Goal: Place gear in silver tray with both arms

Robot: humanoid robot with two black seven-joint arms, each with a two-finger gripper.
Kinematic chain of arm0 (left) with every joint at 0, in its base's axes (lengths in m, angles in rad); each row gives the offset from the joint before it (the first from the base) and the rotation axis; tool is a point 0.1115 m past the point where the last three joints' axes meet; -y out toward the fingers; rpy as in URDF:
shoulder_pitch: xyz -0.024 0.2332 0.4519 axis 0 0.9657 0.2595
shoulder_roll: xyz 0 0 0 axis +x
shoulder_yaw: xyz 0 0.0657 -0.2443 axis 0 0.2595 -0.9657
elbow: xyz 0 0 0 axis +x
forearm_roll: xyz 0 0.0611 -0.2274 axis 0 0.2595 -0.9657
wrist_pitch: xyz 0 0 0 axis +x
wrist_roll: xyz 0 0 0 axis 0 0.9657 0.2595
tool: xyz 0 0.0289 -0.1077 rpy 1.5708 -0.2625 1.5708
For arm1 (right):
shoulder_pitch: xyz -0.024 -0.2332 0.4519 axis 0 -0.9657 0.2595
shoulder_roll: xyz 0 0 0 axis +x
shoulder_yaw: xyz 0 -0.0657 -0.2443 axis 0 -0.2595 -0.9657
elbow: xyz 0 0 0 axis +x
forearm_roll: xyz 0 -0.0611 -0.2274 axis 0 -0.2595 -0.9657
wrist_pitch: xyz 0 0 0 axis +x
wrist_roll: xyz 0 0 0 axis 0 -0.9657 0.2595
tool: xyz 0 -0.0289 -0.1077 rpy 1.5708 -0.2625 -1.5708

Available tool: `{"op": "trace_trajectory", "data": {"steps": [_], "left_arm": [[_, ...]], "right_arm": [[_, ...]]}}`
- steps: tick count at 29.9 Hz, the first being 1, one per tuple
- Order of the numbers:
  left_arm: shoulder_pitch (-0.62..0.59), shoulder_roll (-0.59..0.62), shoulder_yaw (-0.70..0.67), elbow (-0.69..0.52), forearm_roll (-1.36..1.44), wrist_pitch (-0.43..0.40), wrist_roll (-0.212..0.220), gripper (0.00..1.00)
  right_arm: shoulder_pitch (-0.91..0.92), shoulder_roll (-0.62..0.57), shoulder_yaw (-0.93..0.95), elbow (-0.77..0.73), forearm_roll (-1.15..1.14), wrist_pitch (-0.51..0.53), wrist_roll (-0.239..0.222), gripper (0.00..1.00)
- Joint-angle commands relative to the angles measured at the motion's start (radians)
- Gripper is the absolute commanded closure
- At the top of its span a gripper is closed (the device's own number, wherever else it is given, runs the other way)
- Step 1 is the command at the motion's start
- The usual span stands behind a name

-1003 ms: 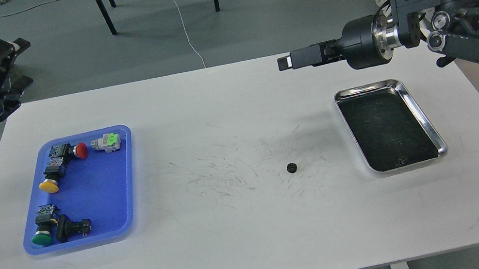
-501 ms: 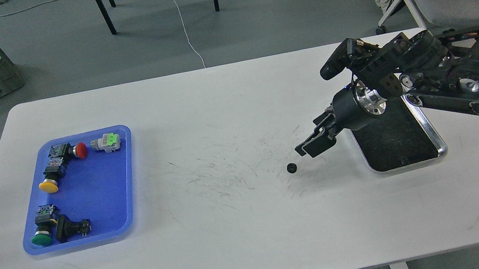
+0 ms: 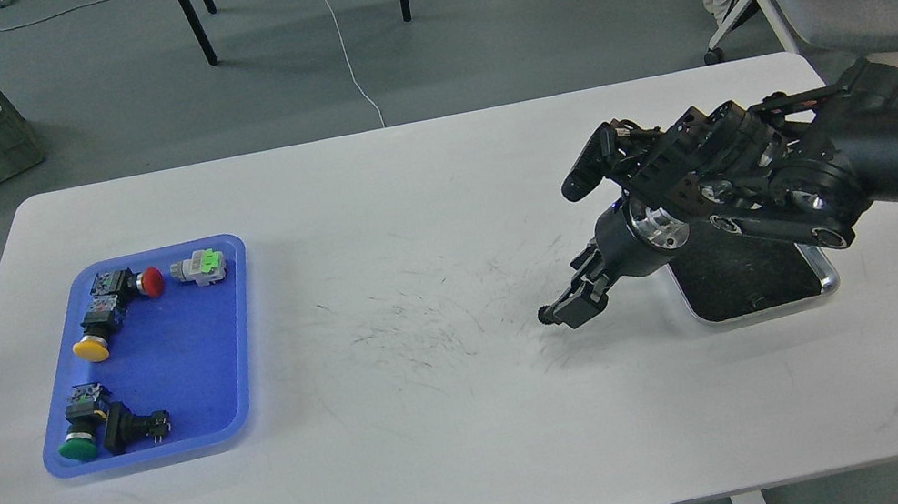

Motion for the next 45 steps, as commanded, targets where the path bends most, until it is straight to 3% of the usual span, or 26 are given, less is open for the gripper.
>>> {"op": "trace_trajectory", "data": {"steps": [1, 26, 36, 45], "left_arm": [[0.000, 0.003, -0.001, 0.000, -0.014, 0.000, 0.000, 0.01], [0.005, 0.024, -0.036, 0.000, -0.055, 0.000, 0.000, 0.01], [0.005, 0.030, -0.036, 0.000, -0.057, 0.000, 0.000, 0.01], [0.005, 0.032, -0.036, 0.000, -0.057, 0.000, 0.000, 0.01]], "right_arm": [[-0.008, 0.032, -0.017, -0.019, -0.006, 0.000, 0.000, 0.18], [-0.017, 0.130, -0.060, -0.106, -0.020, 0.000, 0.000, 0.31], [-0.030, 0.147, -0.085, -0.128, -0.021, -0.001, 0.000, 0.50], [-0.030, 0.162, -0.087, -0.155, -0.021, -0.004, 0.000, 0.61]]}}
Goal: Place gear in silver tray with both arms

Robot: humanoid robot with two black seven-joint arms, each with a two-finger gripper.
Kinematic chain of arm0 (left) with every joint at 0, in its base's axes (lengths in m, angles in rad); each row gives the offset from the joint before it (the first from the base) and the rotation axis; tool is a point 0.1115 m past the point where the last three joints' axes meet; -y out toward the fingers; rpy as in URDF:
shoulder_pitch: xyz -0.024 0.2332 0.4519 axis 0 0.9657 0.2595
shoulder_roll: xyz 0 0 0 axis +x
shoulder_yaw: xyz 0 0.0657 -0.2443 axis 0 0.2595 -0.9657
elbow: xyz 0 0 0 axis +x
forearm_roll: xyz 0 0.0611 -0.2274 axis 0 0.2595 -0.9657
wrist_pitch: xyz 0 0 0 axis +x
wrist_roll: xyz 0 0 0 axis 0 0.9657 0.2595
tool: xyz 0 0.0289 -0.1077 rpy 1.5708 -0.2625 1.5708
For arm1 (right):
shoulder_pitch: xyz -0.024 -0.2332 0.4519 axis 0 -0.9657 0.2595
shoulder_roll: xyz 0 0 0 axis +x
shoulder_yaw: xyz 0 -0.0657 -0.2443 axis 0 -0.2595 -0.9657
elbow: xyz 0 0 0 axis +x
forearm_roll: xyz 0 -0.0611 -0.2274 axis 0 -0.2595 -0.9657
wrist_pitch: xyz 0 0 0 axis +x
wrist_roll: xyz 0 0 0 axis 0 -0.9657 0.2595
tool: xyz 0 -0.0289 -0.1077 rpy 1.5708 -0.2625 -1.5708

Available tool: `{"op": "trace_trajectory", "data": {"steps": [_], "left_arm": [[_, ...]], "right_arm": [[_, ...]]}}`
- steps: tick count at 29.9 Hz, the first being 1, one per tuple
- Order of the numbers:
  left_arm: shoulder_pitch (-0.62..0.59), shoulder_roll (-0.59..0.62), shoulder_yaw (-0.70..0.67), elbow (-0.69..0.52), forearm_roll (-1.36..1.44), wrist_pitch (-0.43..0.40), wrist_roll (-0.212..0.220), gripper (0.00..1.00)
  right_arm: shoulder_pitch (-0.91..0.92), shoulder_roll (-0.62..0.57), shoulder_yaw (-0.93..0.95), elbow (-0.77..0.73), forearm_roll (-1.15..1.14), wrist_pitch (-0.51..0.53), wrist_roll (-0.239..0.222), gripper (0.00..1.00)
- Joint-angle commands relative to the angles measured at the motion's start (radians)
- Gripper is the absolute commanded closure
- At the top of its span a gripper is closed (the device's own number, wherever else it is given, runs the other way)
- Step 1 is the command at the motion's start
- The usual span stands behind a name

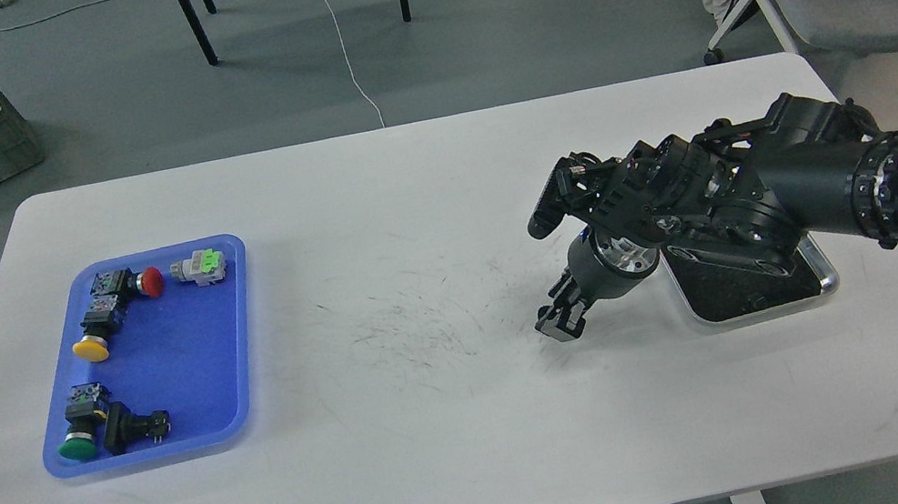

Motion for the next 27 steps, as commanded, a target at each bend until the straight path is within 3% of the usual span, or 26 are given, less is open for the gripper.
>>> {"op": "trace_trajectory", "data": {"steps": [1, 4, 14, 21, 27], "left_arm": [[0.002, 0.000, 0.000, 0.000, 0.000, 0.000, 0.000, 0.01], [-0.001, 0.000, 0.000, 0.000, 0.000, 0.000, 0.000, 0.01], [0.002, 0.000, -0.001, 0.000, 0.000, 0.000, 0.000, 0.01], [0.011, 0.000, 0.000, 0.000, 0.000, 0.000, 0.000, 0.01], [0.014, -0.001, -0.001, 0.000, 0.000, 0.000, 0.000, 0.01]], "right_arm": [[0.000, 0.013, 0.000, -0.019, 0.000, -0.001, 0.000, 0.62], [0.002, 0.015, 0.000, -0.022, 0.000, -0.002, 0.000, 0.62], [0.000, 0.015, -0.003, -0.019, 0.000, -0.003, 0.000, 0.79], [0.015, 0.010, -0.029, -0.021, -0.006, -0.004, 0.000, 0.99], [0.034, 0.000, -0.030, -0.067, -0.005, -0.032, 0.000, 0.99]]}}
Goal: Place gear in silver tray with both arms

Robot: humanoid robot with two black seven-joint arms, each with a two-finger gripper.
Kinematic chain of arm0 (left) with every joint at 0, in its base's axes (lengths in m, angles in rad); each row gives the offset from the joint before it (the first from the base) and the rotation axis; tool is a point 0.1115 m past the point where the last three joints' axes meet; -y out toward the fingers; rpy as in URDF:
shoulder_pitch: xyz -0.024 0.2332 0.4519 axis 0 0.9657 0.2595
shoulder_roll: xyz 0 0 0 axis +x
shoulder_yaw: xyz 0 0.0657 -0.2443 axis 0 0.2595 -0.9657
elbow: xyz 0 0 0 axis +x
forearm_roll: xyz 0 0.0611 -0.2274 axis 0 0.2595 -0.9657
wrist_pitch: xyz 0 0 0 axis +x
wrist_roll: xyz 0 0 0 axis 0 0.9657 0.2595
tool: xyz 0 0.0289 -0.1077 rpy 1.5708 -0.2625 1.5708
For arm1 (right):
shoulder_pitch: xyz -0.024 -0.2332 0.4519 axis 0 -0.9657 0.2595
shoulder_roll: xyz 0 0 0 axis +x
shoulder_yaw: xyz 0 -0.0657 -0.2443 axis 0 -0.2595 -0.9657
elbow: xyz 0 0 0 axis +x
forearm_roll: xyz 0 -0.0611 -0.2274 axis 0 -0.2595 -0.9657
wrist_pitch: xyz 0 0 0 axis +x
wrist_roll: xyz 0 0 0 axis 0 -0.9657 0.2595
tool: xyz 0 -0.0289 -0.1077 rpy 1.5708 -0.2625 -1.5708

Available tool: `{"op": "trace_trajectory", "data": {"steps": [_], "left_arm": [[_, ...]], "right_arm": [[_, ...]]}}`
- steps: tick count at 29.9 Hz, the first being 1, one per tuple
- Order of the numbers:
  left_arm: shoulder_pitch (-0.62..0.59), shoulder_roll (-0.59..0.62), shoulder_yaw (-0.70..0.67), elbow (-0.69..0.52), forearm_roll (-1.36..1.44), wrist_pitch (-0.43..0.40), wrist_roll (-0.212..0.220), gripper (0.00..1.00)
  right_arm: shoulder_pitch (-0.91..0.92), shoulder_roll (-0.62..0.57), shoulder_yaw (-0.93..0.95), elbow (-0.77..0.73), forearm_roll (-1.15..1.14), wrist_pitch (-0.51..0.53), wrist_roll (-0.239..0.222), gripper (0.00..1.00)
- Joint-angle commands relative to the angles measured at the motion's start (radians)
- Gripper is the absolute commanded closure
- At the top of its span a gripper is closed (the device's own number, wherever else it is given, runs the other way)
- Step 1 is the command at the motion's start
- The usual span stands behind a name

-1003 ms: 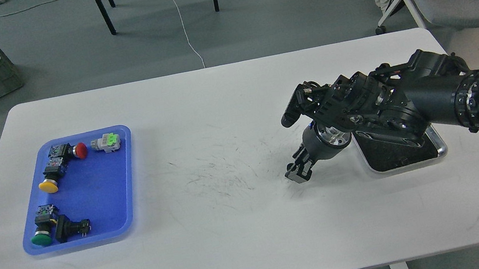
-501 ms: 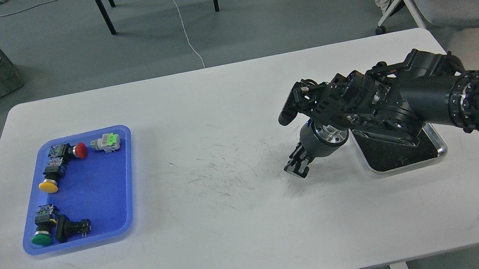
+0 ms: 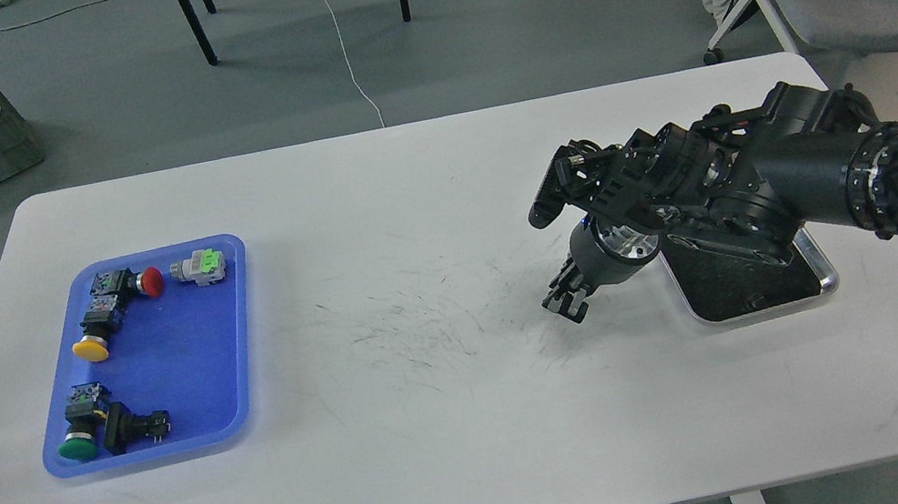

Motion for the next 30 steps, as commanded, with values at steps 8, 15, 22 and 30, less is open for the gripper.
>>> {"op": "trace_trajectory", "data": {"steps": [8, 15, 22, 30], "left_arm": [[0.002, 0.000, 0.000, 0.000, 0.000, 0.000, 0.000, 0.01], [0.009, 0.000, -0.001, 0.000, 0.000, 0.000, 0.000, 0.01], [0.009, -0.002, -0.001, -0.003, 0.000, 0.000, 0.000, 0.01], [0.010, 0.011, -0.001, -0.005, -0.001, 0.000, 0.000, 0.01]], "right_arm": [[0.038, -0.162, 0.010, -0.048, 0.007, -0.022, 0.000, 0.99], [0.002, -0.321, 0.010, -0.048, 0.007, -0.064, 0.000, 0.99], [-0.074, -0.375, 0.010, -0.072, 0.006, -0.107, 0.000, 0.99], [-0.095, -0.337, 0.013, -0.109, 0.010, -0.123, 0.000, 0.99]]}}
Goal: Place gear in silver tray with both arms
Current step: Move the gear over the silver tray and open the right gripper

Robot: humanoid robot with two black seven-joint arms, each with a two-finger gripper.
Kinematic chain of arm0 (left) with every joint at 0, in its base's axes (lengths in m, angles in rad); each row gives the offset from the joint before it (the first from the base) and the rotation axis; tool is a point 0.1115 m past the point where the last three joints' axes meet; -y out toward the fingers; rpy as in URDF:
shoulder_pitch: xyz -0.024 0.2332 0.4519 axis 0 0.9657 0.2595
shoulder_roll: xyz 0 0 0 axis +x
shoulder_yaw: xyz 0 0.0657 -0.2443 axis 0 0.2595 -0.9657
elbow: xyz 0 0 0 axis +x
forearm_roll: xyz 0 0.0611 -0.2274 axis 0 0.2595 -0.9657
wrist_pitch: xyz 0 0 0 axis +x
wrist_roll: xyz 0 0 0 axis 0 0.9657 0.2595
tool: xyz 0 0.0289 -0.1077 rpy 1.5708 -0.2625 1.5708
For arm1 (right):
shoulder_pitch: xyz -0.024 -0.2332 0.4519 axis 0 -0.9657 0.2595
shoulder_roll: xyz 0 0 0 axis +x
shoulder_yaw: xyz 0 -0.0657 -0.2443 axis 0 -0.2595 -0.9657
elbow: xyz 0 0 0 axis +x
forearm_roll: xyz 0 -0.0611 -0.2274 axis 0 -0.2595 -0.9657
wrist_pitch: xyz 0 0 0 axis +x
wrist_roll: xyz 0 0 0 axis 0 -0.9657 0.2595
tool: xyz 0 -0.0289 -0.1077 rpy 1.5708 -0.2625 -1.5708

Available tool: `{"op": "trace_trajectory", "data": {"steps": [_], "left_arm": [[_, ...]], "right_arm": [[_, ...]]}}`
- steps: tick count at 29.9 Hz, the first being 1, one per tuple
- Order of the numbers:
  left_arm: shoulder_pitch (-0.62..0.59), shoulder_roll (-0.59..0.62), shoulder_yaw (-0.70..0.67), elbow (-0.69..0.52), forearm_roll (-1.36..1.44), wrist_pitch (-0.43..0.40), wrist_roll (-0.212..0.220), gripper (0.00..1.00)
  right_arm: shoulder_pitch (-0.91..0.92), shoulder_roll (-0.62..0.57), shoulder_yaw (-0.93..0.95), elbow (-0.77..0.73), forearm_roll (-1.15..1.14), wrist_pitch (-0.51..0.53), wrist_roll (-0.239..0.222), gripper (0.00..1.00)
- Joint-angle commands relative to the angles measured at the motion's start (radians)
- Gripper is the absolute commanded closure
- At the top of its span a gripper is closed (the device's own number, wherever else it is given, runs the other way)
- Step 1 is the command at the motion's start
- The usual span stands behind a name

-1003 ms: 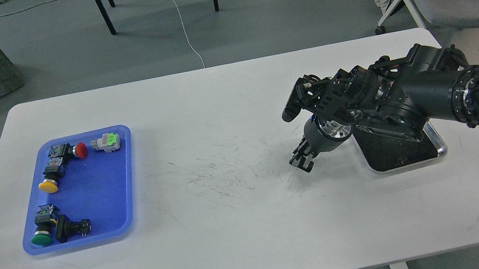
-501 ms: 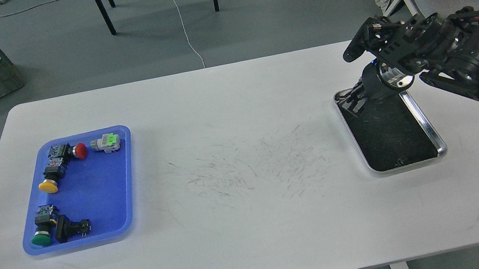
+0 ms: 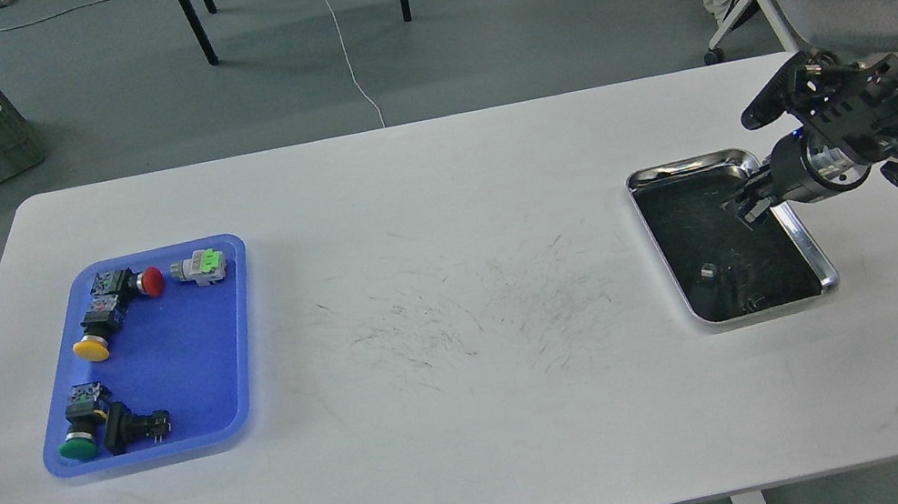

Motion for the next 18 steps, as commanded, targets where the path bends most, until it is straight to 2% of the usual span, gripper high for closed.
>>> {"op": "trace_trajectory", "data": {"steps": [1, 13, 16, 18], "left_arm": [[0.000, 0.013, 0.000, -0.001, 0.000, 0.000, 0.000, 0.01], [0.003, 0.018, 0.000, 0.001, 0.000, 0.000, 0.000, 0.01], [0.005, 0.016, 0.000, 0.001, 0.000, 0.000, 0.000, 0.01], [0.005, 0.016, 0.000, -0.001, 0.000, 0.000, 0.000, 0.01]], "right_arm": [[-0.002, 0.029, 0.000, -0.007, 0.002, -0.001, 0.000, 0.99], [-0.011, 0.059, -0.008, 0.006, 0.005, -0.001, 0.000, 0.96], [-0.011, 0.056, -0.011, 0.005, 0.005, -0.001, 0.000, 0.93], [-0.010, 0.054, -0.009, 0.006, 0.005, -0.001, 0.000, 0.84]]}}
